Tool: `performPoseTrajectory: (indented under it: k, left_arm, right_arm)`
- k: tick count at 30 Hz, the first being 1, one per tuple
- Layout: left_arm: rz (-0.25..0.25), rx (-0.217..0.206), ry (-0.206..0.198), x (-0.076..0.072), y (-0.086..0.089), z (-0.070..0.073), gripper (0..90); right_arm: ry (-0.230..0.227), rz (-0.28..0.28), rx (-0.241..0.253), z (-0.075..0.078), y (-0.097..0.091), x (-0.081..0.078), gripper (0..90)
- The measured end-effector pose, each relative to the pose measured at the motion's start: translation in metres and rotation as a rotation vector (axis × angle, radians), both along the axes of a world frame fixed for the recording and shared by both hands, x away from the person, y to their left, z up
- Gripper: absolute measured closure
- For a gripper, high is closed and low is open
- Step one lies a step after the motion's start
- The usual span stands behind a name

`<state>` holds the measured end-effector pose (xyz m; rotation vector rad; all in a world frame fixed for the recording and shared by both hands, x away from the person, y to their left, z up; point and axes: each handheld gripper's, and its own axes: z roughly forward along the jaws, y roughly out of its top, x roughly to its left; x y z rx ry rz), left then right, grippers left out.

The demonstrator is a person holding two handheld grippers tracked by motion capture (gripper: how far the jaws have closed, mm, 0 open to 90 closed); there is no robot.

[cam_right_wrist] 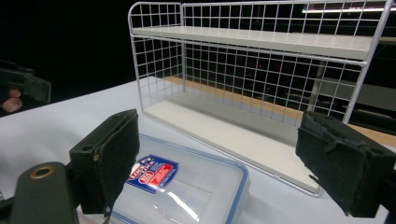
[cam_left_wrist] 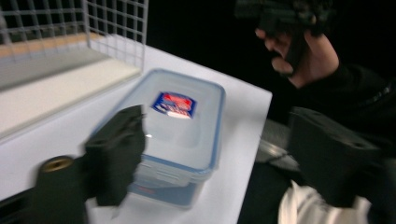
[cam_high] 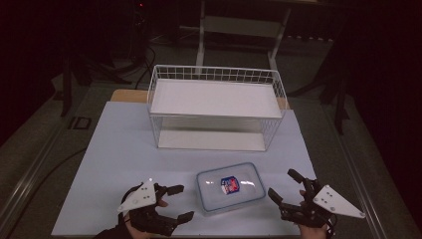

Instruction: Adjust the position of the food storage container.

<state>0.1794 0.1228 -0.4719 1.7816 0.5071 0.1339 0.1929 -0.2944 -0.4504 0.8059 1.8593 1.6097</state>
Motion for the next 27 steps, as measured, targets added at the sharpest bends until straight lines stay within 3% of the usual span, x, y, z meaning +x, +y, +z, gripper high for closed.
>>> performPoseTrajectory:
  k: [5, 8, 12, 16, 20, 27]
  left_arm:
    - [-0.037, 0.065, 0.017, 0.002, -0.013, -0.002, 53.5]
    - [-0.076, 0.092, 0.031, 0.004, -0.021, -0.006, 60.1]
    - [-0.124, 0.161, 0.061, 0.006, -0.037, -0.015, 69.5]
    - [-0.134, 0.218, 0.078, 0.007, -0.048, -0.027, 81.0]
    - [-0.135, 0.259, 0.082, 0.008, -0.057, -0.035, 89.0]
    - [-0.113, 0.294, 0.089, 0.012, -0.064, -0.046, 89.4]
  right_arm:
    - [0.001, 0.0, 0.004, 0.0, -0.001, 0.0, 13.2]
    - [0.006, 0.003, 0.008, -0.001, -0.001, 0.001, 13.3]
    - [0.014, 0.002, 0.004, -0.001, -0.002, 0.002, 13.2]
    - [0.021, 0.005, 0.0, -0.003, -0.002, 0.002, 13.3]
    - [0.023, 0.006, 0.003, -0.003, -0.002, 0.002, 13.3]
    - [0.029, 0.005, -0.007, -0.004, -0.001, 0.002, 13.3]
